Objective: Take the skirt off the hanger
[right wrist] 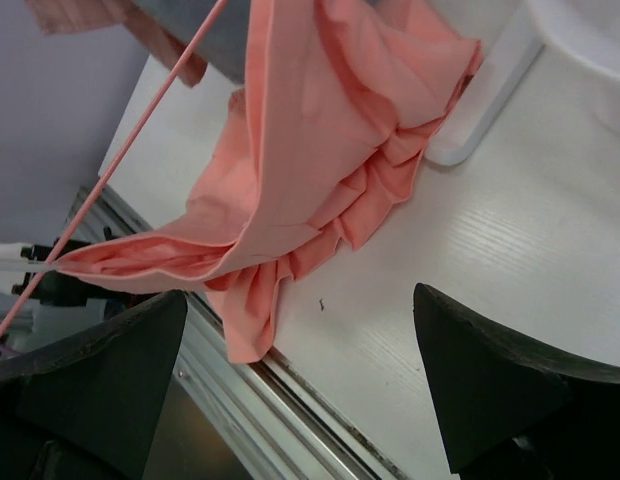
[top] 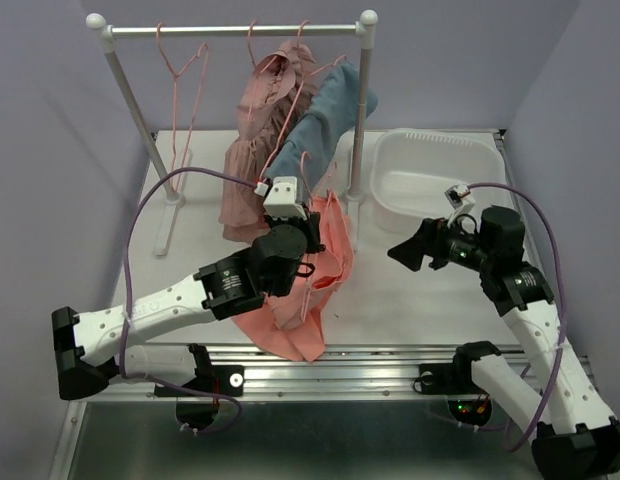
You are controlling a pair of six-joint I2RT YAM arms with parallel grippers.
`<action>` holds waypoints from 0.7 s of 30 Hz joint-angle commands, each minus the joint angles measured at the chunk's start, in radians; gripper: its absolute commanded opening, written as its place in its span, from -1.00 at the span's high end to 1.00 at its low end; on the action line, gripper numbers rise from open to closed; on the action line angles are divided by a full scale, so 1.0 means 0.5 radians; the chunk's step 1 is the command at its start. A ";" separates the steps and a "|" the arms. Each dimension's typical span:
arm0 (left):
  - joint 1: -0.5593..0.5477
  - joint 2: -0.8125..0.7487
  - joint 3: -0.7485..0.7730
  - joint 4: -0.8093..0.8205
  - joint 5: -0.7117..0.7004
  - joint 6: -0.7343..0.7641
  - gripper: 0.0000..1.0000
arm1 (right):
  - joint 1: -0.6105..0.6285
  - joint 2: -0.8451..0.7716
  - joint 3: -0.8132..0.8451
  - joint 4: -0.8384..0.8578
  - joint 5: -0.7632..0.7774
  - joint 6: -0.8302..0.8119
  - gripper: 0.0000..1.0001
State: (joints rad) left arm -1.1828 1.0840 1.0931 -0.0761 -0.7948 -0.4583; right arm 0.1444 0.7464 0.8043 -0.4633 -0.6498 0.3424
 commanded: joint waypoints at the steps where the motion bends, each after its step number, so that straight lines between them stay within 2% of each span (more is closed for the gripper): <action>1: -0.003 0.139 0.069 0.240 -0.279 -0.023 1.00 | 0.299 0.099 -0.007 0.162 0.109 -0.071 -1.00; 2: 0.000 0.176 0.081 0.269 -0.294 -0.022 1.00 | 0.300 0.118 -0.007 0.190 0.118 -0.071 -1.00; 5: 0.052 0.274 0.161 0.266 -0.279 -0.004 1.00 | 0.566 0.201 -0.025 0.328 0.119 -0.096 -1.00; 6: 0.095 0.283 0.164 0.275 -0.215 -0.019 1.00 | 0.728 0.228 -0.029 0.389 0.122 -0.132 -1.00; 8: 0.126 0.271 0.136 0.318 -0.169 -0.019 1.00 | 0.986 0.305 -0.041 0.484 0.158 -0.224 -1.00; 9: 0.141 0.262 0.124 0.318 -0.150 -0.022 1.00 | 0.987 0.326 -0.047 0.512 0.186 -0.261 -1.00; 12: 0.199 0.216 0.084 0.345 -0.080 -0.050 1.00 | 1.266 0.394 -0.041 0.595 0.302 -0.387 -1.00; 17: 0.221 0.152 0.038 0.342 -0.061 -0.114 1.00 | 1.499 0.593 0.008 0.629 0.275 -0.607 -1.00; 21: 0.224 0.121 0.023 0.339 -0.021 -0.148 1.00 | 1.577 0.572 -0.025 0.852 0.238 -0.636 -1.00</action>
State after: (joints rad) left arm -1.0775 1.1927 1.1110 0.0158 -0.8047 -0.5022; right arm 0.9085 1.0615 0.7971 -0.1947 -0.5270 0.0883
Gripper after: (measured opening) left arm 0.070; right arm 0.999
